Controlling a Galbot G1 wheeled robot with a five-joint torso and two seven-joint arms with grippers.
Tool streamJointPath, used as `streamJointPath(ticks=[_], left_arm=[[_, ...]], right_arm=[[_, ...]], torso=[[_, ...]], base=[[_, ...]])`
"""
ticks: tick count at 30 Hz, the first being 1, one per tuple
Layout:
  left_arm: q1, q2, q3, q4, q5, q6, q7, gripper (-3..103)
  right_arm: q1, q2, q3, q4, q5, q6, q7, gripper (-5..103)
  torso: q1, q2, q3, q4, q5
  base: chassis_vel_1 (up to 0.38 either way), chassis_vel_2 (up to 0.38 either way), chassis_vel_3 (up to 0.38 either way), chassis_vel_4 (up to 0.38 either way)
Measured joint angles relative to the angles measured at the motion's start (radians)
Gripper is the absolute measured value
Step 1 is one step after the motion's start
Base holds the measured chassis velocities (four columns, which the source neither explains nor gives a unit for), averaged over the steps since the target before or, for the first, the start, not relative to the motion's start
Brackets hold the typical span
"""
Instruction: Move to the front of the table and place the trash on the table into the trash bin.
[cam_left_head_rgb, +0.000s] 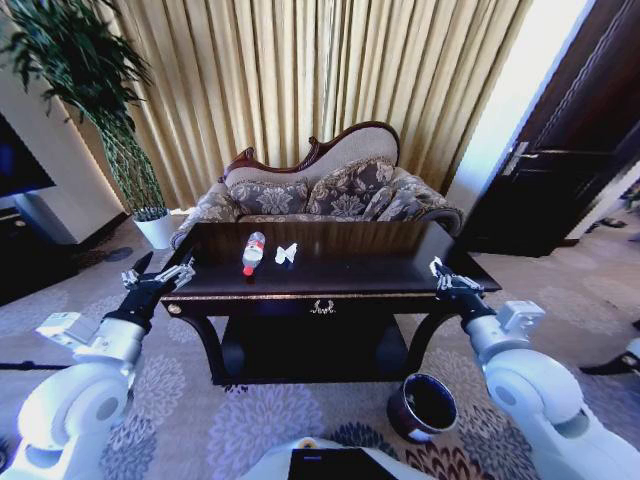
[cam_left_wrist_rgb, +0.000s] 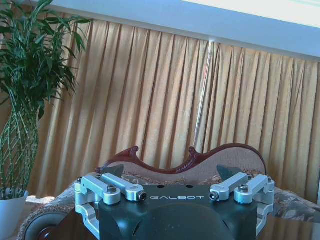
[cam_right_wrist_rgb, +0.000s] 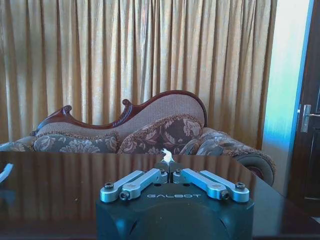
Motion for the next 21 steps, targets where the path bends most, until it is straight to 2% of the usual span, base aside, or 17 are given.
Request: streamJointPath(ticks=[10, 17, 19, 21], left_arm=[[0.0, -0.001, 0.001, -0.002, 0.001, 0.0, 0.001, 100], [0.0, -0.004, 0.006, 0.002, 0.002, 0.0, 0.002, 100], [0.0, -0.004, 0.006, 0.003, 0.002, 0.0, 0.002, 100], [0.0, -0.004, 0.006, 0.003, 0.002, 0.0, 0.002, 100]], right_arm=[[0.012, -0.002, -0.04, -0.021, -0.011, 0.035, -0.018, 1], [0.002, 0.043, -0.082, -0.164, -0.027, 0.036, -0.094, 1], [-0.008, 0.079, -0.099, -0.289, -0.043, 0.026, -0.142, 1], [-0.008, 0.086, -0.103, -0.319, -0.049, 0.023, -0.15, 1]], torso=[[0.0, 0.0, 0.0, -0.0001, -0.0001], [0.0, 0.0, 0.0, 0.0001, 0.0003], [0.001, 0.0, 0.0, -0.0003, 0.0004], [0.001, 0.0, 0.0, 0.0, 0.0]], base=[[0.123, -0.129, -0.143, 0.128], [0.004, -0.005, -0.008, 0.006], [0.0, 0.0, 0.0, 0.0], [0.0, 0.0, 0.0, 0.0]])
